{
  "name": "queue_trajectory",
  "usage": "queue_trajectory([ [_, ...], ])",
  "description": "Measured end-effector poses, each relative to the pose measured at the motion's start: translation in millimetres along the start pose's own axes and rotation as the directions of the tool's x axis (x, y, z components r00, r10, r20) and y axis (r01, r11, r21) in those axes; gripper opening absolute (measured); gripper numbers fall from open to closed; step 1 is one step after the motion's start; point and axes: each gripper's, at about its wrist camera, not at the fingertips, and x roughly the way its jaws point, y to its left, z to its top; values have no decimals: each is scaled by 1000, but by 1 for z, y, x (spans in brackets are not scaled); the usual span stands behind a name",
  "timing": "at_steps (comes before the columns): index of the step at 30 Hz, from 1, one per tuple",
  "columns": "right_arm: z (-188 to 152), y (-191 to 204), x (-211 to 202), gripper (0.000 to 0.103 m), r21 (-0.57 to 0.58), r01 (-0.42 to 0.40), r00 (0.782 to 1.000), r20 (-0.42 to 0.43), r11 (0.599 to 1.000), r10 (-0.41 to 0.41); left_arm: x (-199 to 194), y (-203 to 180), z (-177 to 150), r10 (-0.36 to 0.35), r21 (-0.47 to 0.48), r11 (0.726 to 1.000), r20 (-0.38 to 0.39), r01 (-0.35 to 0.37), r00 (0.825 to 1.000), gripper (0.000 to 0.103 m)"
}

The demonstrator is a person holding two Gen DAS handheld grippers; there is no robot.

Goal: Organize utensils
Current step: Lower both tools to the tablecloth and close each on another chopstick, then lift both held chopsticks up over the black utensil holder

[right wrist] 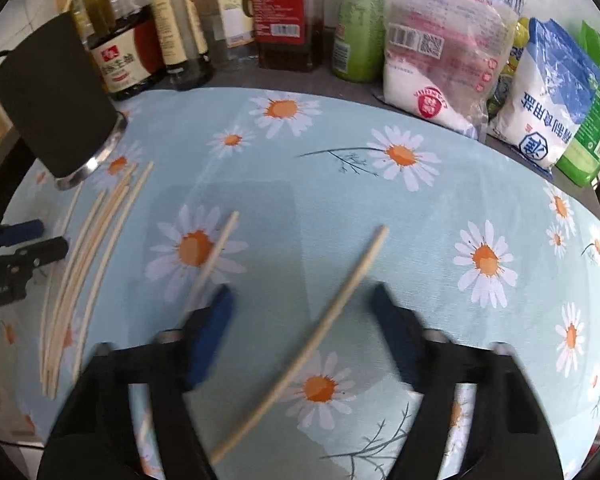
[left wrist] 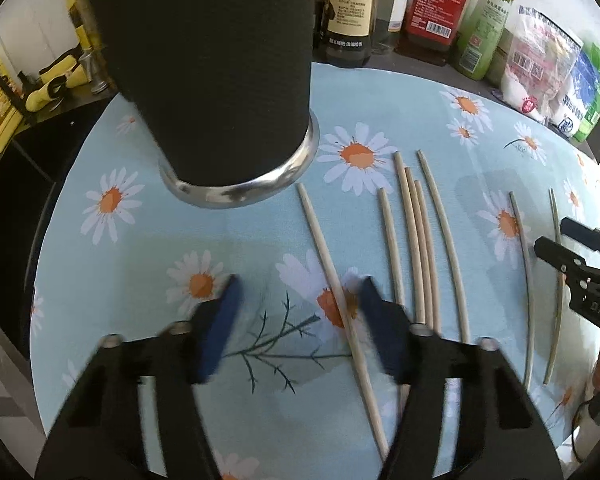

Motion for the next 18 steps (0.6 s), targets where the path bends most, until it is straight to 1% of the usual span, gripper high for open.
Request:
queue_trajectory([
  [1, 0, 2, -2, 12, -12, -6, 1000, 11, 1000, 6, -2, 0, -3, 6, -17, 1000, 11, -6, 1000, 47],
  [2, -1, 4, -3, 7, -32, -15, 1000, 17, 999, 16, -2, -2, -5, 13, -27, 1000, 23, -12, 1000, 45],
  [3, -2, 5, -5, 5, -52, -24, 1000, 18, 998, 25, -2, -2, -6, 17, -32, 999, 29, -17, 999, 42],
  [4, -1, 3, -4, 5, -62, -41, 999, 13, 997, 42, -3, -3, -8, 21, -37, 999, 29, -19, 999, 39],
  [5, 1, -1, -4, 5, -61, -65, 998, 5, 996, 66, -4, -4, -8, 16, -39, 999, 24, -15, 1000, 30],
  [6, 3, -9, -2, 5, -48, -111, 994, -6, 993, 111, -5, -6, -9, 8, -39, 999, 16, -7, 1000, 22],
  [7, 5, -15, -1, 5, -29, -150, 989, -11, 988, 150, -5, -6, -8, 6, -40, 999, 11, -5, 1000, 19],
  [8, 6, -17, 0, 5, -18, -176, 984, -15, 984, 175, -5, -7, -9, -2, -45, 999, 4, 2, 1000, 10],
  [9, 8, -22, 2, 5, -11, -210, 977, -20, 978, 210, -5, -7, -10, -20, -62, 998, -5, 20, 1000, 5],
  [11, 7, -24, 2, 5, -29, -240, 971, -30, 970, 239, -6, -4, -12, -34, -94, 995, -8, 33, 999, 5],
  [14, 8, -27, 2, 5, -49, -281, 959, -52, 958, 279, -7, -4, -16, -35, -130, 991, -16, 33, 999, 5],
  [18, 9, -38, 0, 5, -63, -367, 929, -70, 928, 363, -10, -7, -22, -18, -156, 988, -16, 16, 1000, 5],
])
